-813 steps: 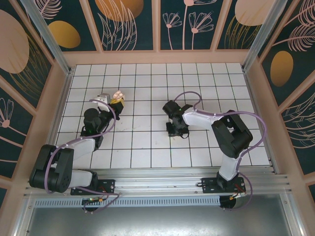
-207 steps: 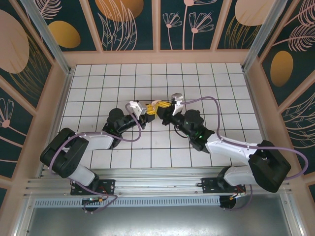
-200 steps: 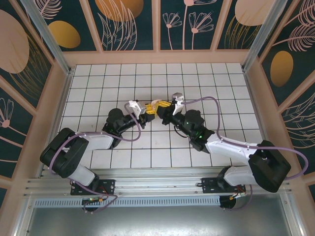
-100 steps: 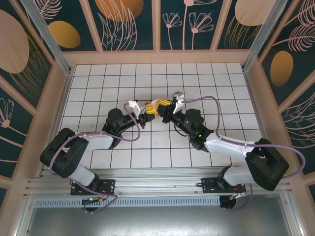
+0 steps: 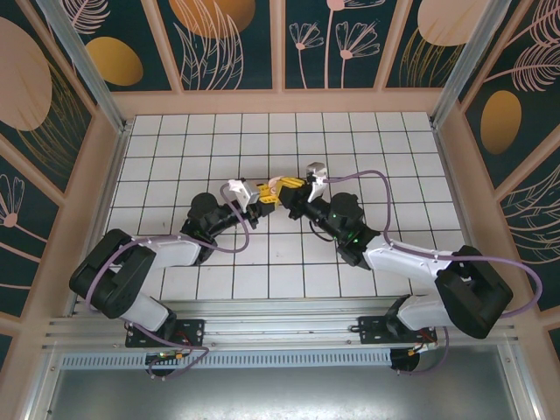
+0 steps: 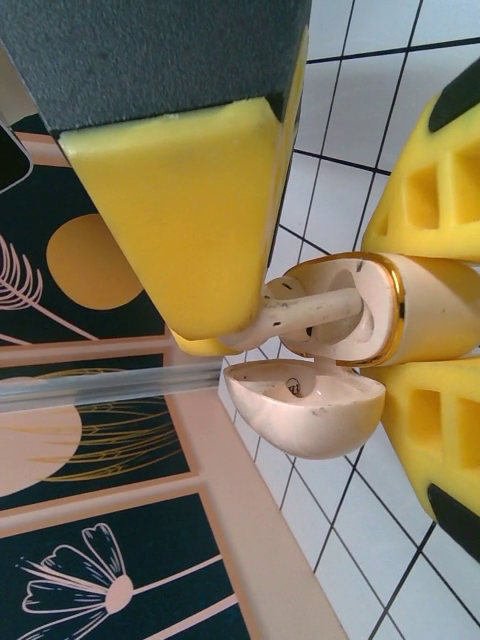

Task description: Insert the wireless bluetooth earbuds into the charging case

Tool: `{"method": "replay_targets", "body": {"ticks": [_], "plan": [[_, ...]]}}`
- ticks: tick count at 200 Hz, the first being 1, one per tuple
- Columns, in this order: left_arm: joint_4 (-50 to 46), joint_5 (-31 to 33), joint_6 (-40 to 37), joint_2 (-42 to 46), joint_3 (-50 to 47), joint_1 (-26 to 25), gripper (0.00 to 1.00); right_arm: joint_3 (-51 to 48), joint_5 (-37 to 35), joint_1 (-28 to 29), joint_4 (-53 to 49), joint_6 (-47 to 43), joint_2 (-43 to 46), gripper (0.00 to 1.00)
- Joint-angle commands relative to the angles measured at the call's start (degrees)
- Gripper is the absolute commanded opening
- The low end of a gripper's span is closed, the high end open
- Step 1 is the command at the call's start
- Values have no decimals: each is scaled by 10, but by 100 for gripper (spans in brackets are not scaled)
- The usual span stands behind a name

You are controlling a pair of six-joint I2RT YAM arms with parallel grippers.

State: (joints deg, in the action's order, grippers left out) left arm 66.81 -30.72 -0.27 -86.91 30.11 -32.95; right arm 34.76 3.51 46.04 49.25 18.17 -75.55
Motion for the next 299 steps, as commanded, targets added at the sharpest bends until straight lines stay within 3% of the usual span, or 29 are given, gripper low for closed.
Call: {"method": "replay_targets", "body": {"ticks": [1,145,232,299], "plan": [[46,-1,-28,21,3,-4,18,2,48,5,-5,7,-6,16],[54,3,-31,23,0,-5,18,-6,65,3,24,23,-25,16],[67,-29,-24,36,-2,-5,18,-27,80,-19,-33,17,-11,16],[74,15,-78,43,-17,-9,19,-18,88,-14,-49,41,-21,16]]}}
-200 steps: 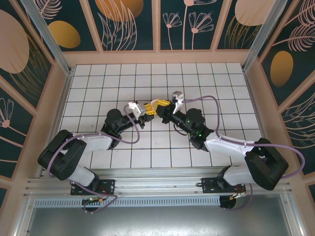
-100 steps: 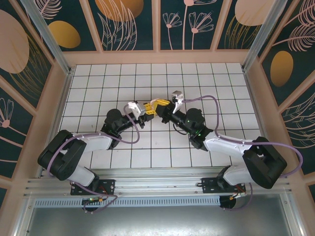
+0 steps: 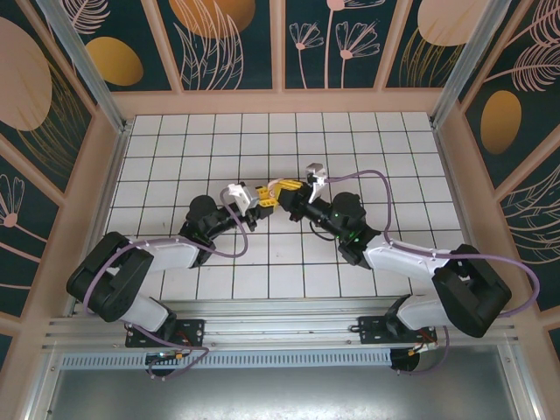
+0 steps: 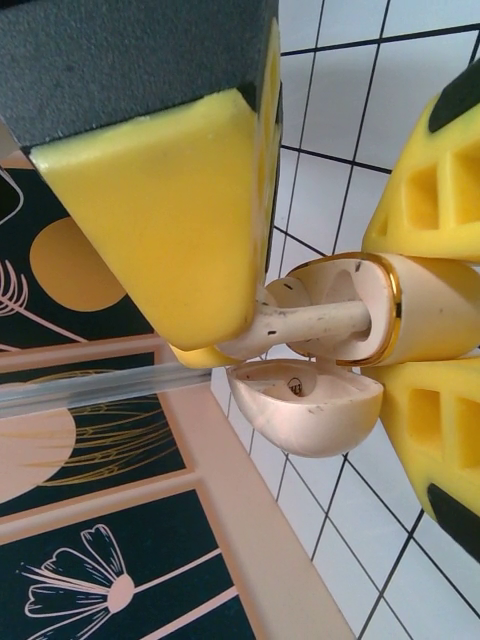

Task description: Insert the wireless bluetooth earbuds into the charging case

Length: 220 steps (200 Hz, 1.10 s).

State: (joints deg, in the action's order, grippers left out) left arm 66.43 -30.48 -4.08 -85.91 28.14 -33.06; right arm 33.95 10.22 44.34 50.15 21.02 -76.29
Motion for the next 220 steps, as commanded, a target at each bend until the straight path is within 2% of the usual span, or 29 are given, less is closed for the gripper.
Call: {"method": "replay_targets", "body": {"ticks": [1,79,157,185,220], "plan": [[77,13,-42,33,3,-8,19,-11,21,3,-58,12,-13,16],[95,38,-108,47,-17,-23,18,-49,37,8,-23,-12,8,16],[119,42,-88,46,-20,-26,18,-62,66,15,14,-41,13,16],[155,45,-61,41,-28,-27,18,-59,28,26,8,-44,25,16],[164,75,-67,40,-34,-27,18,-56,-13,39,31,-7,20,16]]}}
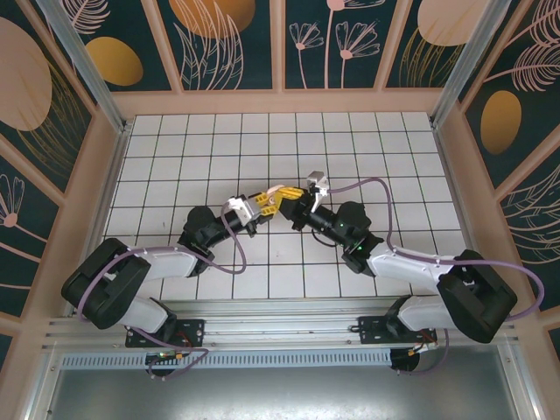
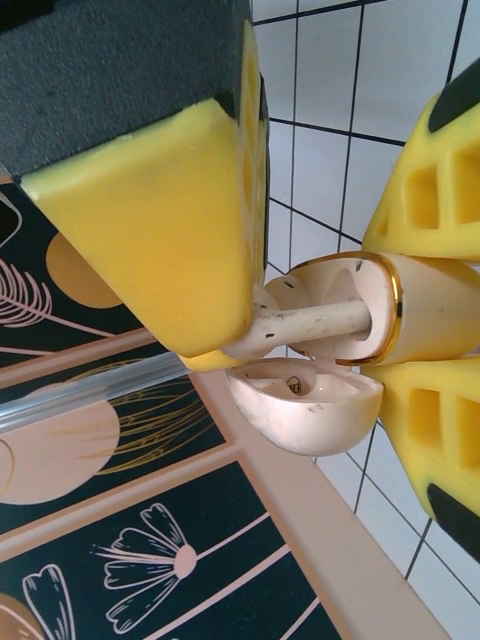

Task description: Insert the wireless bluetooth earbuds into the charging case

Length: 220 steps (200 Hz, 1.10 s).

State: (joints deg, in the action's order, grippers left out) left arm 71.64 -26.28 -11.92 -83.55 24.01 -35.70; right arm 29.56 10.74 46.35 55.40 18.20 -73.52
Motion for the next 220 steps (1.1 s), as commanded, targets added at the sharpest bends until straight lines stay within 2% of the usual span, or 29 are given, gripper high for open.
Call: {"method": "replay_targets", "body": {"ticks": [1,82,137,220], "plan": [[113,34,12,16,7,-1,18,-12,-18,20,-21,22,-8,16],[127,68,31,12,3,-2,19,-9,-39,46,39,83,-45,15],[123,69,32,16,2,-2,19,1,-82,46,-15,58,-25,15],[117,51,57,-15,4,-2,19,55,-60,14,-44,16,2,15]]}}
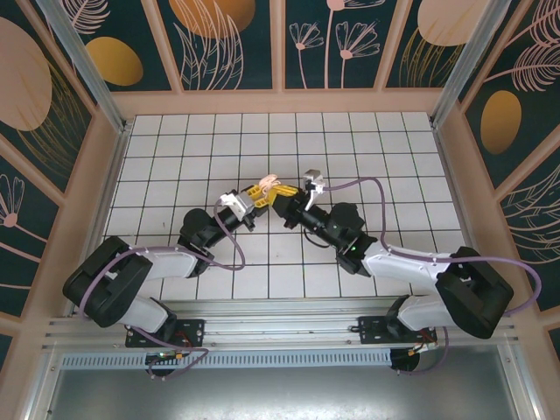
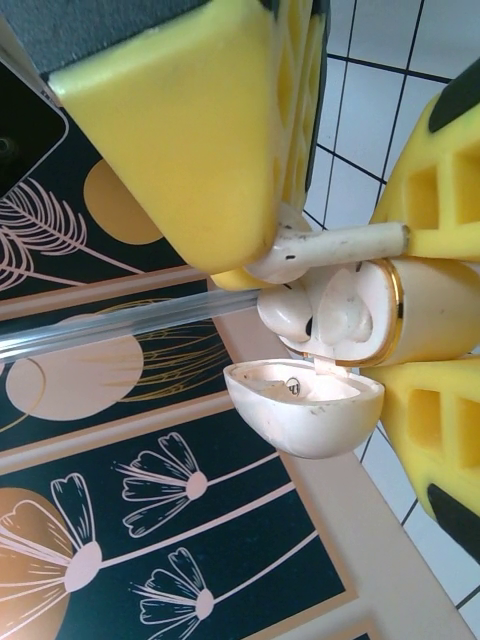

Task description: Insert the wireless bluetooth earbuds into the charging case

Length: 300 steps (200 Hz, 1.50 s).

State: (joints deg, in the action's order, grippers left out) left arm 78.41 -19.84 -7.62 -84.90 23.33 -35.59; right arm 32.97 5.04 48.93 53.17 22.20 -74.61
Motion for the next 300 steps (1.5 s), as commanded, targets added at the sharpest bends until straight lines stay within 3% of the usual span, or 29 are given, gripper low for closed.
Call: {"method": "replay_targets", "body": {"ticks": [1,121,300], "plan": [[49,-13,13,-2,11,-3,19,21,-2,-12,-22,-24,13,15],[25,-27,13,-2,18,-3,19,71,31,-20,-28,-48,-2,16],[20,-19,28,15,30,-3,19,24,36,-15,-44,-36,1,15]]}}
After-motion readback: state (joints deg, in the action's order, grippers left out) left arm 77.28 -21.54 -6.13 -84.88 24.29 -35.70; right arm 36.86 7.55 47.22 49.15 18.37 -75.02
